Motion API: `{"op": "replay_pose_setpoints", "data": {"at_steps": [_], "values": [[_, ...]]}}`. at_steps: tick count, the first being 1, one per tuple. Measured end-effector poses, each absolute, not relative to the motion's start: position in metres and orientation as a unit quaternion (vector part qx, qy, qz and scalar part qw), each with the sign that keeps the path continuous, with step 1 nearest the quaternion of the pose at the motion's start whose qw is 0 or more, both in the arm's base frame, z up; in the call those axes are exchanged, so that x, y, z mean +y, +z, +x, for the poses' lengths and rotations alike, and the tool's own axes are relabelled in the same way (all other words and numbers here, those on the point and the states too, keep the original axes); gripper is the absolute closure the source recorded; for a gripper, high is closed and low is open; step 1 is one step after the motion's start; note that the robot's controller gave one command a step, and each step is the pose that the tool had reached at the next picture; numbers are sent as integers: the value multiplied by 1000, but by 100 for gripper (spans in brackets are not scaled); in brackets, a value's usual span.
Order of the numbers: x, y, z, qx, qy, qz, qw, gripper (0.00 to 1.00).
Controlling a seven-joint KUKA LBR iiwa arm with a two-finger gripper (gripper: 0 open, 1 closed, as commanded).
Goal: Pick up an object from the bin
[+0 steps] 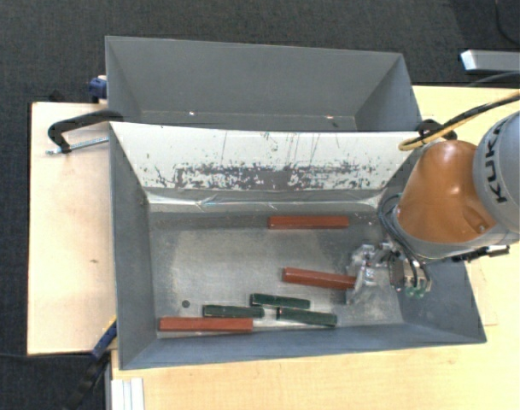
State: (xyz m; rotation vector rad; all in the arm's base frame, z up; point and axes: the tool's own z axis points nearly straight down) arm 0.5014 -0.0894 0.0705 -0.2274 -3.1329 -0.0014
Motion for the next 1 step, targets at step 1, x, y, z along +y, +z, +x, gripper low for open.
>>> {"op": "replay_pose_setpoints", "data": {"at_steps": [1], "values": [[-98,212,559,-997,0,-71,-4,100]]}}
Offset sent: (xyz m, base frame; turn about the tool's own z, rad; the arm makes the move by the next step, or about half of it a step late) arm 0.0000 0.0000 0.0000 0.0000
